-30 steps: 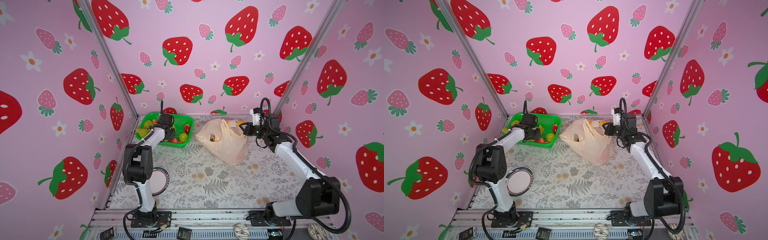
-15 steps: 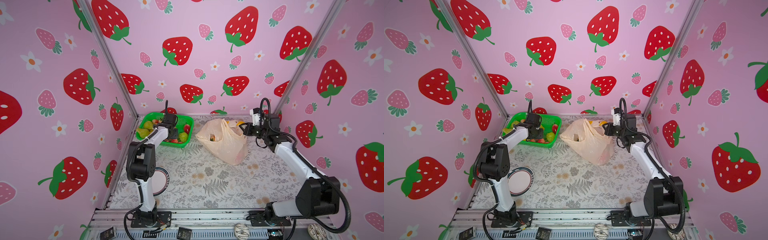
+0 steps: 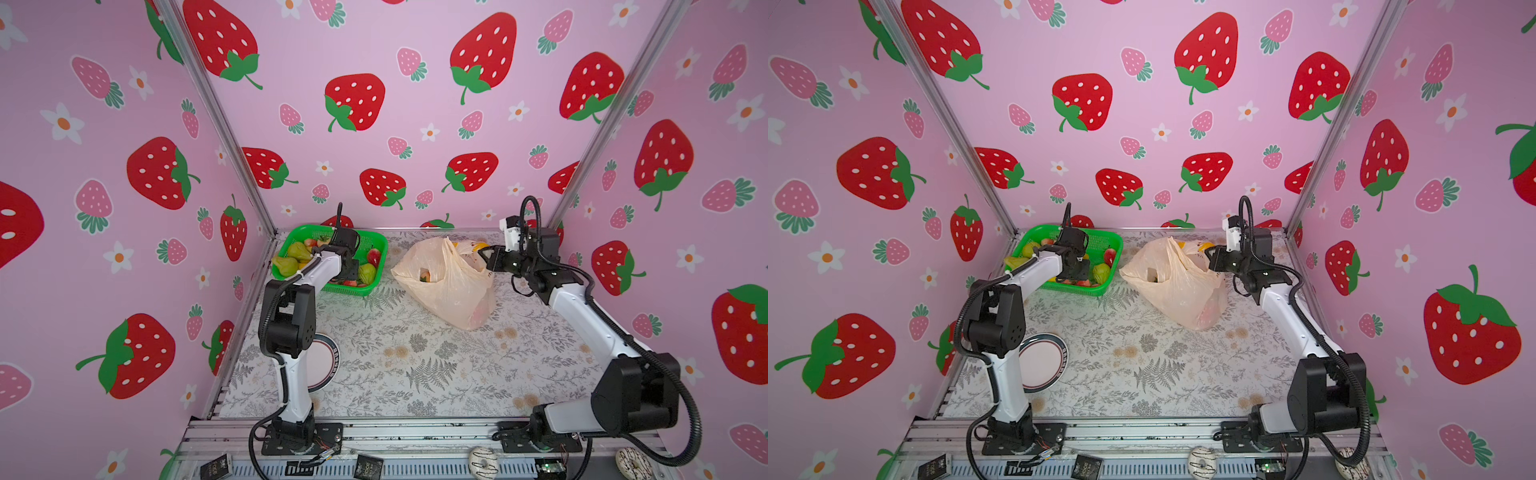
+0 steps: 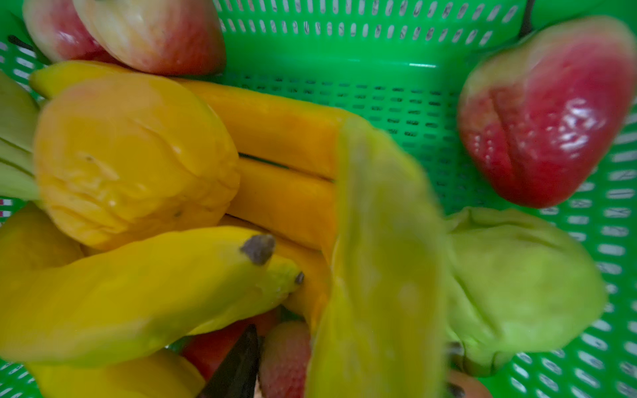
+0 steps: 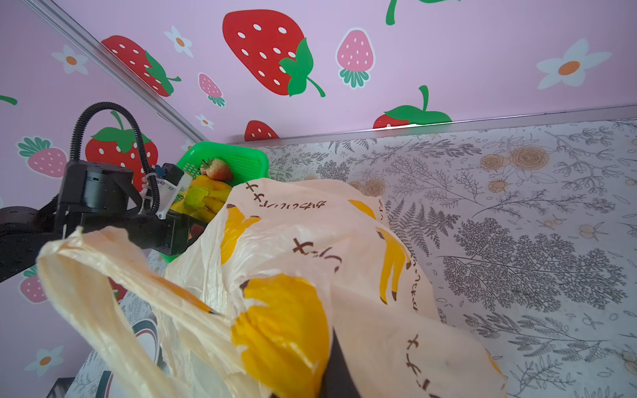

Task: Place the fake fruits into the plastic bag and tie a complex knot
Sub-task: 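Lower the left gripper toward the red strawberry in the basket, then close the left gripper on the red strawberry and lift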

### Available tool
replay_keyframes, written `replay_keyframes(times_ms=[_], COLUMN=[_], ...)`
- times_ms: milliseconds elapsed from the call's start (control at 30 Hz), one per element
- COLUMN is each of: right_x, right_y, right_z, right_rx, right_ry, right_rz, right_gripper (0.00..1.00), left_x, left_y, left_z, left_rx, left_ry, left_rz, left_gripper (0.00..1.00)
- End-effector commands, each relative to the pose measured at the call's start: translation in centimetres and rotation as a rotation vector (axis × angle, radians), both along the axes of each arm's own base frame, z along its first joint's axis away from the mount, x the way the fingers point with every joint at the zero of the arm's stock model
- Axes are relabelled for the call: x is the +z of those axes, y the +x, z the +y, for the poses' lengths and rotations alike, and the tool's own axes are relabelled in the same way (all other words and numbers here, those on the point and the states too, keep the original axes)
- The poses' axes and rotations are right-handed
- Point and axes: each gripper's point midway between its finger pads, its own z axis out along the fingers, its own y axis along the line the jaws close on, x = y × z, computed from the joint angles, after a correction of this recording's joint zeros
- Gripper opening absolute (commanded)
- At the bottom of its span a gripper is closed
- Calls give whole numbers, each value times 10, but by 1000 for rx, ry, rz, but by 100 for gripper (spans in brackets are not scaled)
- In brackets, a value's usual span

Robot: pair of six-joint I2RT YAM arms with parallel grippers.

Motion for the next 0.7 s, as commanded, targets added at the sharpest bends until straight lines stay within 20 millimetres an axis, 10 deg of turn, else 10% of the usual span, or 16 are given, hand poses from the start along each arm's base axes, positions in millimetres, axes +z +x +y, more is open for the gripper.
replay_keyframes(times_ms=[0,300,667], right_x=[-8,-10,-5], right_y=[-1,0,0], right_z=[1,1,2], right_rx=[11,11,11], right_ry=[-8,-7,-7], right_rz=[11,14,6], right_gripper=[7,8,8], left_x=[4,24,102], left_y=[1,2,-27], left_z=[0,-2,-7], left_rx=[0,14,24], left_ry=[9,-21,-85], left_rz=[18,-38,-236], left_gripper=[49,38,33])
